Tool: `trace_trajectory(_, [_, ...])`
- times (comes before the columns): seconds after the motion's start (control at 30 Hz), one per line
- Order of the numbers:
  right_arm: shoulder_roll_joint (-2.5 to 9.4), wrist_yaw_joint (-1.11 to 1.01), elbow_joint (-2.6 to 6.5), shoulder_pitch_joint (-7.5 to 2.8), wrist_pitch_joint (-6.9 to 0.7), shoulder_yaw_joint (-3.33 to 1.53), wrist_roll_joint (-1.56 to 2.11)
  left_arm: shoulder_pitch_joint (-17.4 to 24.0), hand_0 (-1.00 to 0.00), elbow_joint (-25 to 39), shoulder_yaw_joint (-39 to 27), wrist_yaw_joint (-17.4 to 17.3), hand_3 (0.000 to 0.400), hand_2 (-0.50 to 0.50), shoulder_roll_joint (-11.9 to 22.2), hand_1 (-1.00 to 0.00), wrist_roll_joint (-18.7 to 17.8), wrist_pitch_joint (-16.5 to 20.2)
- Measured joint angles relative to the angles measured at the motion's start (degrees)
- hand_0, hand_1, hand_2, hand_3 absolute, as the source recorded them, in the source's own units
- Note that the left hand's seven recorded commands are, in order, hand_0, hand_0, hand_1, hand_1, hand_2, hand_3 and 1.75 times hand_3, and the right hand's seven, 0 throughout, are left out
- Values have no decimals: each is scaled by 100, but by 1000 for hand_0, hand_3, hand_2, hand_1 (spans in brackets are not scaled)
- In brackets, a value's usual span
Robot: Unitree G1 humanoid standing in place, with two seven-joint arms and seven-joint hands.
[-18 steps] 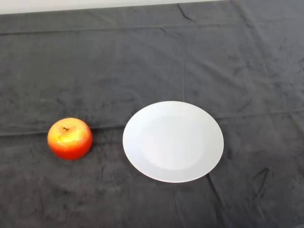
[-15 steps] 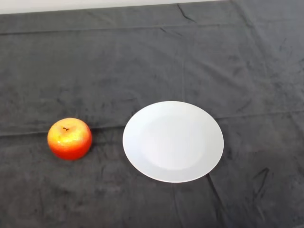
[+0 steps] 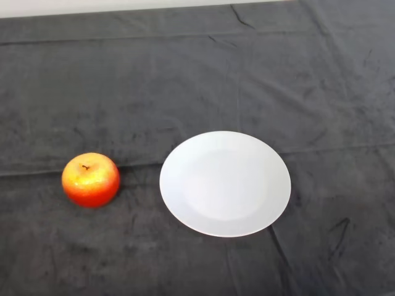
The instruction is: Move the apple to the plate
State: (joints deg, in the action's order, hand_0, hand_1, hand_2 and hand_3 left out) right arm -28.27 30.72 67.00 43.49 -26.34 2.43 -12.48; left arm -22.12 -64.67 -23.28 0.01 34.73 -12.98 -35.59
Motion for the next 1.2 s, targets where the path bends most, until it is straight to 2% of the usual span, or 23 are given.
trace_trajectory(0.2, [0,0,0,0,0,0,0,1,0,100,83,-328,0,0,0,0,103,169])
trace_trajectory(0.33, [0,0,0,0,0,0,0,5,0,517,297,-467,0,0,-3,0,215,345])
trace_trajectory(0.67, [0,0,-2,0,0,1,0,204,0,2510,829,-558,0,0,-61,0,351,1223])
trace_trajectory(0.93, [-1,-1,-12,2,-4,2,2,1068,0,4357,1367,-622,0,0,-317,0,575,2076])
trace_trajectory(1.07, [-1,-1,-21,2,-9,1,2,1368,0,4986,1631,-742,0,0,-376,0,739,2544])
trace_trajectory(1.2, [-1,-1,-28,1,-12,2,2,1485,0,5396,1848,-937,0,0,-379,0,783,2815])
